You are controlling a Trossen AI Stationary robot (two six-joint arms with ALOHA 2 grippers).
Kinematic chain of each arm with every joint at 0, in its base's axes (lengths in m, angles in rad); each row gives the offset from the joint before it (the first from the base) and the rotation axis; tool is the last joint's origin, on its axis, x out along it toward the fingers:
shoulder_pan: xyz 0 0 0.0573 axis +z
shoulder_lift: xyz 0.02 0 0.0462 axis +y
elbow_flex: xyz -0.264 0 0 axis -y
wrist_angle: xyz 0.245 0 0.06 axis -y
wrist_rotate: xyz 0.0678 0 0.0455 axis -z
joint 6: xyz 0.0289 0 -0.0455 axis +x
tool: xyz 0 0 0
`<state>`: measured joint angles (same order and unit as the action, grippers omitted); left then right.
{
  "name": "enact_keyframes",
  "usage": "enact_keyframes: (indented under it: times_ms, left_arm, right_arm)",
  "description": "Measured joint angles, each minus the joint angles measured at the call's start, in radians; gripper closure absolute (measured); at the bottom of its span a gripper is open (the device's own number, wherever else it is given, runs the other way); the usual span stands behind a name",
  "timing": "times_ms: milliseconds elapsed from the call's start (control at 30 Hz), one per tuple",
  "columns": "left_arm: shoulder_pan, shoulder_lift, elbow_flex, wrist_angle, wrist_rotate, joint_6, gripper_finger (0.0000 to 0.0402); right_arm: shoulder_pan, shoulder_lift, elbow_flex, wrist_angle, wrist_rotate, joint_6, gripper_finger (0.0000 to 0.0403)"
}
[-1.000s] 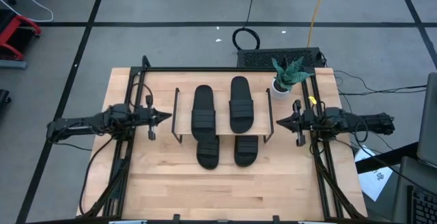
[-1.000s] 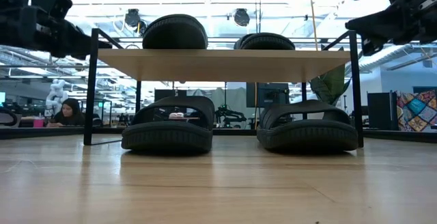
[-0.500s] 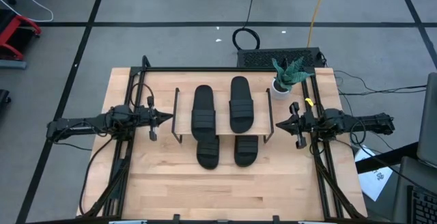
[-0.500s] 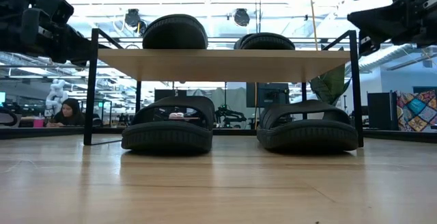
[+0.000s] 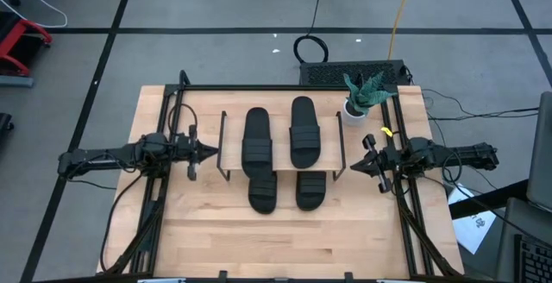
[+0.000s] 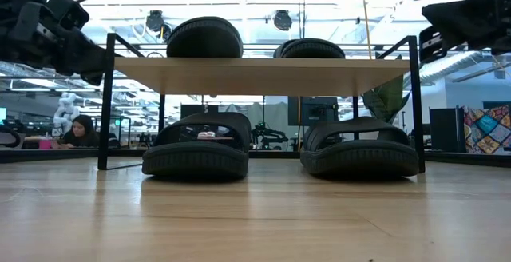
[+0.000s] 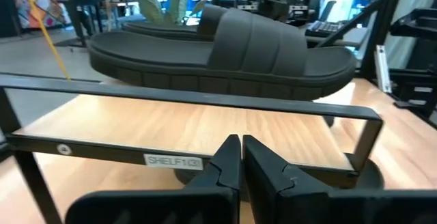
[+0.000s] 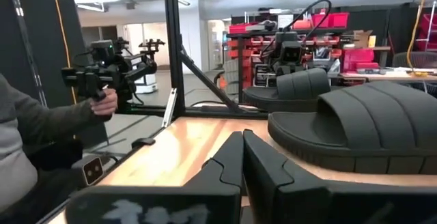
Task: Pick and place slides into the shelf
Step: Return to Home Position
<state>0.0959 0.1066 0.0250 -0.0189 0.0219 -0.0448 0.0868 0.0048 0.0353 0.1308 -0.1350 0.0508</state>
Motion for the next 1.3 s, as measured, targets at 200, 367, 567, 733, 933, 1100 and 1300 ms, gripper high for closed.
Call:
enact_keyframes:
  times_ms: [200, 367, 567, 733, 933, 1100, 1300]
  left_arm:
    - [0.0, 0.0, 0.0, -0.002, -0.018, 0.018, 0.0398]
    - [0.0, 0.0, 0.0, -0.003, -0.02, -0.038, 0.0397]
    - [0.001, 0.018, 0.0, -0.003, 0.003, -0.033, 0.04]
    - [0.001, 0.049, 0.0, -0.003, 0.002, -0.014, 0.0399]
    - [0.001, 0.066, 0.0, -0.002, 0.002, -0.013, 0.0399]
    - [0.001, 0.066, 0.0, -0.001, 0.002, -0.012, 0.0385]
    - [0.001, 0.066, 0.0, 0.0, 0.002, -0.012, 0.0376]
  right_arm:
    - [0.0, 0.0, -0.001, -0.018, 0.002, 0.013, 0.0403]
    - [0.0, 0.0, -0.001, -0.04, 0.058, 0.017, 0.0403]
    - [0.0, 0.004, -0.001, -0.06, 0.158, 0.019, 0.0403]
    - [0.0, 0.004, -0.001, -0.041, 0.161, -0.023, 0.0403]
    - [0.0, 0.004, -0.002, -0.03, 0.161, -0.036, 0.0403]
    - [0.0, 0.004, -0.002, -0.03, 0.161, -0.036, 0.0403]
    - [0.0, 0.004, -0.002, -0.03, 0.161, -0.036, 0.0403]
